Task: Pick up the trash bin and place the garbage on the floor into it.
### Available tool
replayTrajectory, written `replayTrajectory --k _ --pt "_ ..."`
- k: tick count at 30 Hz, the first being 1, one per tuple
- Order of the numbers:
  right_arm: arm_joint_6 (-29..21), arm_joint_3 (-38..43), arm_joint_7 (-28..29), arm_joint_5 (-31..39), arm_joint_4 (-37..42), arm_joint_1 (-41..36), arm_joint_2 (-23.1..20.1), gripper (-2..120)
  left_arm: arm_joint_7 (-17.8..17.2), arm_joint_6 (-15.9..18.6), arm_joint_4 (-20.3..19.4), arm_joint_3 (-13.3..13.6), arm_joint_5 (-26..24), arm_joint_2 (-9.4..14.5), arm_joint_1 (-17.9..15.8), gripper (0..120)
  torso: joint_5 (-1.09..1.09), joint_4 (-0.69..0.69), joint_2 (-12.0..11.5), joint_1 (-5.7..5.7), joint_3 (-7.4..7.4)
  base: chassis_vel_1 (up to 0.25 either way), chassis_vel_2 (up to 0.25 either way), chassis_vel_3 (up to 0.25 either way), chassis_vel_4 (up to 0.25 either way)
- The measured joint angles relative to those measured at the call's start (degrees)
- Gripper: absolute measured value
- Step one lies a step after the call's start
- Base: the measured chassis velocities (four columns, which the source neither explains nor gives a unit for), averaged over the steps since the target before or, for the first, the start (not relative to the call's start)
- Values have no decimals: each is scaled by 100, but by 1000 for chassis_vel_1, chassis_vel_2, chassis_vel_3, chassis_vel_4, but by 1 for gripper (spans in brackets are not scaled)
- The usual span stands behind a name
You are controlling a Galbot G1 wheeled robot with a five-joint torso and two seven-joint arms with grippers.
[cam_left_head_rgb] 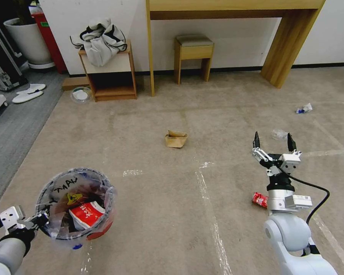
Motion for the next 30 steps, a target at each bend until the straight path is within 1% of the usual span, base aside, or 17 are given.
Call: replayTrajectory --k 24,30 --pt "14 -50 -16 -90 -114 9 36 99 62 -20 -19 -34 47 -16 39 1 0 -1 0 0 0 -2 -2 -4 -2" --pt "43 -59 -21 -115 -169 27 34 98 68 -27 -5 -42 62 -14 32 1 0 -1 0 0 0 -49 -49 -48 -32"
